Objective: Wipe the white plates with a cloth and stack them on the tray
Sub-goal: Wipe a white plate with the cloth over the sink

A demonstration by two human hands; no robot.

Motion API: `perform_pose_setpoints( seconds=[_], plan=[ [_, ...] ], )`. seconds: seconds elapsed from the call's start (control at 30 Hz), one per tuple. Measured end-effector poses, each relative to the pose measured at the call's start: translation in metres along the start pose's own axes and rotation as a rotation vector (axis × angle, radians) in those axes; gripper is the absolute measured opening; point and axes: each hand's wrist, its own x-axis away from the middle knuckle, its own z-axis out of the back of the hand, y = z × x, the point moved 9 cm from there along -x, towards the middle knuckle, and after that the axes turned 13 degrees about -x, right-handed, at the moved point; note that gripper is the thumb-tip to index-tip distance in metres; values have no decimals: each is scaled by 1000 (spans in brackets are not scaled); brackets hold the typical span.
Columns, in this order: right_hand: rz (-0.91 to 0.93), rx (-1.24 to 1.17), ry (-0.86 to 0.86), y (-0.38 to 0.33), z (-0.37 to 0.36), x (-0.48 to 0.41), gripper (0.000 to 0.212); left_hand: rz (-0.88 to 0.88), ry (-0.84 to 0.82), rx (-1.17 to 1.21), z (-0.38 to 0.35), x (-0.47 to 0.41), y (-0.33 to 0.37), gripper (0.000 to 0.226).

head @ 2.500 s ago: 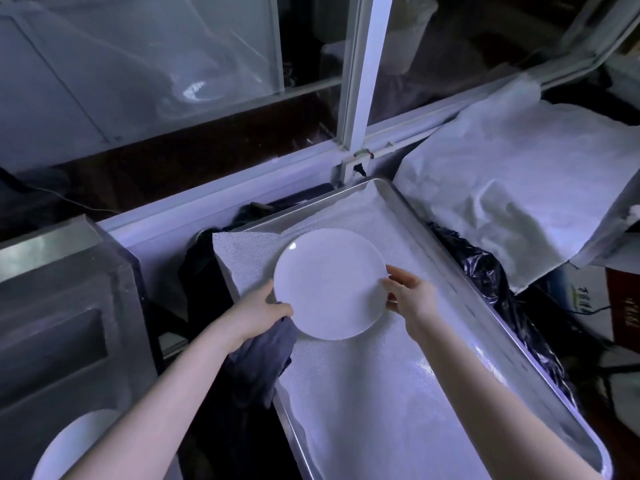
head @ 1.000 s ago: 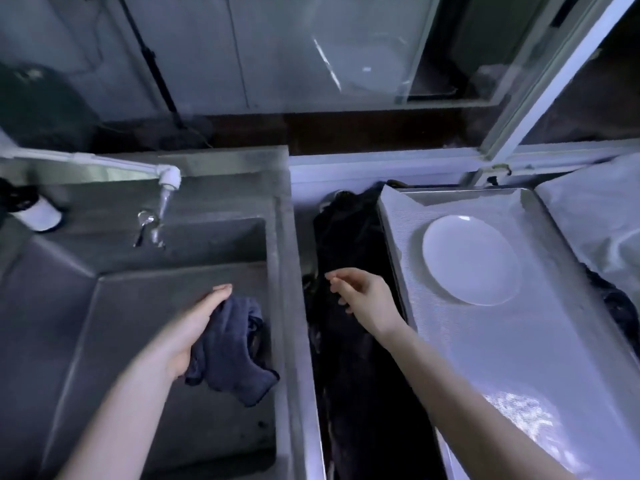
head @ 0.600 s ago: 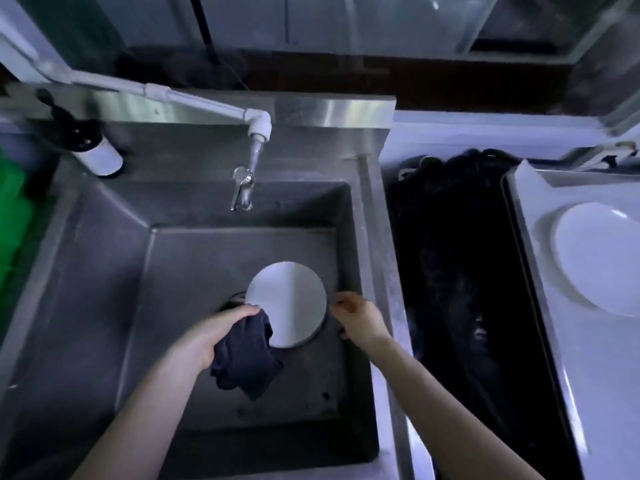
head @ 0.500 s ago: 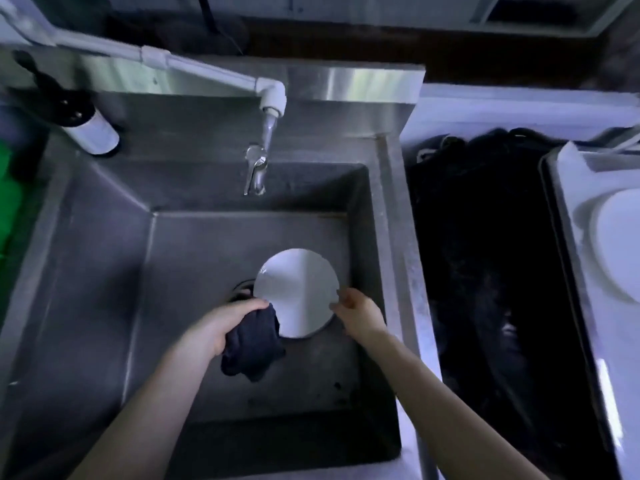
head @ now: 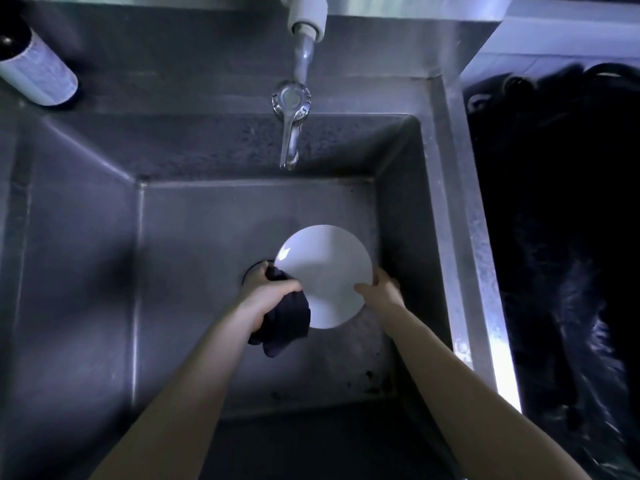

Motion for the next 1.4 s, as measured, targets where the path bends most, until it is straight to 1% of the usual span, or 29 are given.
perform_pose_setpoints(
  seconds=[0.1,0.23,0.37,0.53,0.63,0.73,0.77,0.83,0.9,0.97,1.03,1.07,1.13,1.2,1.23,1.27,1.33,1.4],
  plan=[
    [-22,1,28,4,1,-7,59,3,-15,-50,-1,-8,-2,41],
    [-49,-107,51,6,2,-12,59,7,-71,-61,-1,-16,0,31],
    [-44,-196,61,9,8,-10,59,55,-97,29,3,-18,-3,12],
    [4,-403,-15,4,6,-3,53,93,-122,119,9,-11,-24,9],
    [44,-468,-37,-13,0,8,52,114,-97,176,19,4,-35,5],
    [75,-475,-75,-38,-11,24,49,81,-100,209,32,22,-41,26],
    [86,-477,-96,-47,-15,32,47,78,-90,234,38,29,-44,29],
    [115,-473,-122,-68,-22,46,44,85,-49,313,52,41,-51,23],
    [168,-453,-134,-89,-28,63,45,81,-12,389,65,55,-57,19],
    [224,-417,-154,-109,-34,83,46,38,44,391,80,70,-57,18],
    [304,-338,-164,-125,-36,105,39,-1,116,391,98,91,-53,17],
    [345,-297,-161,-131,-35,115,37,0,130,430,105,102,-52,16],
    [396,-273,-155,-138,-30,133,40,-3,157,523,117,124,-46,26],
    [415,-314,-164,-142,-23,153,46,-71,242,568,132,147,-30,41],
    [424,-342,-168,-143,-20,163,46,-132,285,575,139,160,-19,44],
    [436,-369,-168,-144,-17,173,44,-229,341,550,146,175,-4,44],
    [475,-430,-161,-147,-11,192,32,-525,457,363,157,216,37,52],
    [501,-507,-143,-150,-7,209,23,-815,489,119,145,254,75,54]
  ],
)
